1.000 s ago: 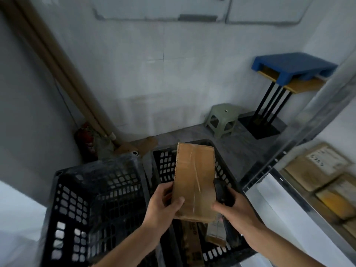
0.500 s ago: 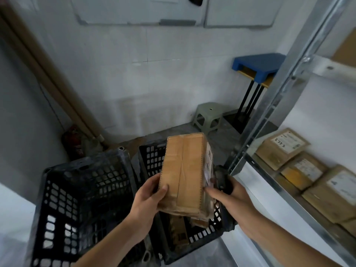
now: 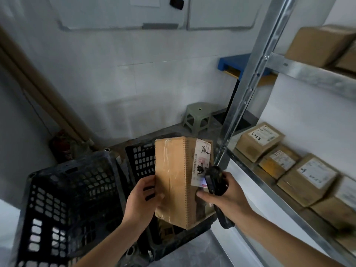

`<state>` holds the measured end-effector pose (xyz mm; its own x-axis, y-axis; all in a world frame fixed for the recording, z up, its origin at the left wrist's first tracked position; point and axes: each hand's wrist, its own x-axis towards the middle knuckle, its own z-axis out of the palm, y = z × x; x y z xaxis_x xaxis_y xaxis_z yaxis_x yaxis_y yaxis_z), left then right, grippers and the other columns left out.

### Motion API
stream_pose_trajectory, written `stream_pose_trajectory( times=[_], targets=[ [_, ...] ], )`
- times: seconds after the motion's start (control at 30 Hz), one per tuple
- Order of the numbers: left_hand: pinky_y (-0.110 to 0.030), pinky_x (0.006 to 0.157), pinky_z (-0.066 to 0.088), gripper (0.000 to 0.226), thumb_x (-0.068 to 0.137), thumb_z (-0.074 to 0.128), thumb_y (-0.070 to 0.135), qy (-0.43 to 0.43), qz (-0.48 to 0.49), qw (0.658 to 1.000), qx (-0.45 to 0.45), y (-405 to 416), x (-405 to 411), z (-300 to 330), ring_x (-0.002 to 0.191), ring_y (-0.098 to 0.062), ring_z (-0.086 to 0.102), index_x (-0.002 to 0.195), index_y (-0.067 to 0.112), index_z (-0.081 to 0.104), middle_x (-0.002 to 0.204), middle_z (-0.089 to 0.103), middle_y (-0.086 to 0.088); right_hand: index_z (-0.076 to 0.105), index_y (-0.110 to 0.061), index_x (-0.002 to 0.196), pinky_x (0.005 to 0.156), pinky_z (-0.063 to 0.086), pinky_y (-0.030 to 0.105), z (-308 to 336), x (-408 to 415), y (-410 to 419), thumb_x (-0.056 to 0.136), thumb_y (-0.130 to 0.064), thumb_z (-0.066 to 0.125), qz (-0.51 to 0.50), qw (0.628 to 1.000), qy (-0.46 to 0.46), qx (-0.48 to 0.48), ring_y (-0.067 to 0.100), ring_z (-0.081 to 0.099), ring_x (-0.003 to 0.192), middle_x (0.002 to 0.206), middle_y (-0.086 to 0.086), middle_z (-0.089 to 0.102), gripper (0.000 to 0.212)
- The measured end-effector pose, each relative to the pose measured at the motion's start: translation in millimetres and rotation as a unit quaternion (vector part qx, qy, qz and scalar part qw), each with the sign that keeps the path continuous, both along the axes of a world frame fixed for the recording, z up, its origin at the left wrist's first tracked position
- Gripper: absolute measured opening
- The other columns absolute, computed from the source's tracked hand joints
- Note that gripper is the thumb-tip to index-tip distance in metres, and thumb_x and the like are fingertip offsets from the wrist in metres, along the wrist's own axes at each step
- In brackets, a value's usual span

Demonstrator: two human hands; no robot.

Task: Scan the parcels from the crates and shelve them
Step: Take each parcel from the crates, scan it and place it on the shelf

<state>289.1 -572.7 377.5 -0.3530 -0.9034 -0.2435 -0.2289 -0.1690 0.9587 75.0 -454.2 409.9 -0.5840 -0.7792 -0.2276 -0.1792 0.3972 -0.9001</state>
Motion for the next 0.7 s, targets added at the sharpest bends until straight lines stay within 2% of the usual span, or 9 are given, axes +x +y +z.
stream_pose_trajectory(
  times=[0.1,0.2,0.3,0.37,0.4,0.47,0.57,0.63,0.7],
  targets=[
    [-0.039,0.098,0.056,0.04,0.086,0.076,0.004,-0.02,0.004,1.0,-0.004,10,-8,-3,0.108,-0.008,0.067,0.109,0.035,0.067,0.11,0.072,0.013,0.054,-0.036,0.126,0.087,0.045,0.019,2,-6,9,0.065,-0.035,0.097,-0.001,1.0,0.002,-0.011,-0.005,0.059,0.107,0.117,-0.023,0.067,0.075],
    [-0.036,0.097,0.055,0.031,0.087,0.078,0.022,0.021,-0.012,0.998,0.053,18,-16,1,0.108,-0.007,0.068,0.114,0.033,0.069,0.113,0.073,0.011,0.052,-0.038,0.125,0.085,0.043,0.017,1,-12,18,0.066,-0.036,0.096,0.003,1.0,0.023,-0.009,-0.003,0.058,0.106,0.116,-0.025,0.064,0.074],
    [-0.016,0.072,0.051,0.046,0.08,0.077,0.044,0.037,-0.048,0.994,0.09,29,-28,16,0.105,-0.002,0.064,0.123,0.033,0.061,0.117,0.069,0.012,0.051,-0.04,0.121,0.077,0.041,0.011,-2,-14,26,0.067,-0.036,0.096,0.002,0.999,0.036,0.0,-0.006,0.056,0.1,0.113,-0.029,0.061,0.071],
    [-0.011,0.059,0.051,0.057,0.074,0.079,0.046,0.035,-0.057,0.994,0.087,36,-34,19,0.103,-0.002,0.064,0.125,0.029,0.058,0.118,0.067,0.01,0.051,-0.041,0.116,0.077,0.042,0.011,-6,-17,32,0.066,-0.035,0.097,-0.002,0.999,0.042,0.003,-0.007,0.057,0.101,0.114,-0.027,0.062,0.068],
    [-0.011,0.059,0.051,0.062,0.071,0.081,0.047,0.032,-0.059,0.994,0.083,39,-36,19,0.103,-0.003,0.065,0.126,0.028,0.059,0.118,0.067,0.01,0.051,-0.043,0.114,0.078,0.042,0.011,-8,-19,35,0.065,-0.036,0.097,-0.003,0.999,0.047,0.005,-0.006,0.057,0.103,0.115,-0.027,0.061,0.067],
    [-0.015,0.069,0.052,0.07,0.065,0.084,0.049,0.028,-0.06,0.994,0.082,42,-40,16,0.106,-0.006,0.065,0.127,0.026,0.06,0.119,0.068,0.009,0.05,-0.046,0.113,0.079,0.041,0.011,-11,-21,40,0.064,-0.038,0.098,-0.007,0.998,0.058,0.009,-0.005,0.057,0.103,0.115,-0.029,0.06,0.068],
    [-0.033,0.086,0.058,0.075,0.056,0.089,0.049,0.041,-0.063,0.992,0.106,45,-46,12,0.109,-0.011,0.067,0.122,0.025,0.06,0.12,0.067,0.006,0.049,-0.044,0.119,0.087,0.043,0.015,-14,-25,47,0.063,-0.041,0.098,-0.011,0.997,0.08,0.018,0.003,0.058,0.108,0.117,-0.029,0.059,0.075],
    [-0.042,0.089,0.06,0.083,0.048,0.093,0.054,0.03,-0.064,0.992,0.109,46,-49,10,0.107,-0.013,0.068,0.119,0.026,0.06,0.119,0.068,0.006,0.049,-0.042,0.121,0.088,0.044,0.017,-13,-28,52,0.061,-0.044,0.098,-0.005,0.995,0.092,0.026,0.006,0.059,0.111,0.119,-0.024,0.062,0.077],
    [-0.045,0.09,0.059,0.09,0.041,0.095,0.06,0.017,-0.068,0.993,0.1,44,-51,10,0.107,-0.013,0.068,0.117,0.028,0.062,0.118,0.068,0.007,0.051,-0.04,0.122,0.087,0.046,0.015,-10,-33,58,0.06,-0.046,0.097,0.01,0.994,0.102,0.036,0.008,0.06,0.114,0.119,-0.021,0.064,0.077]
  ],
)
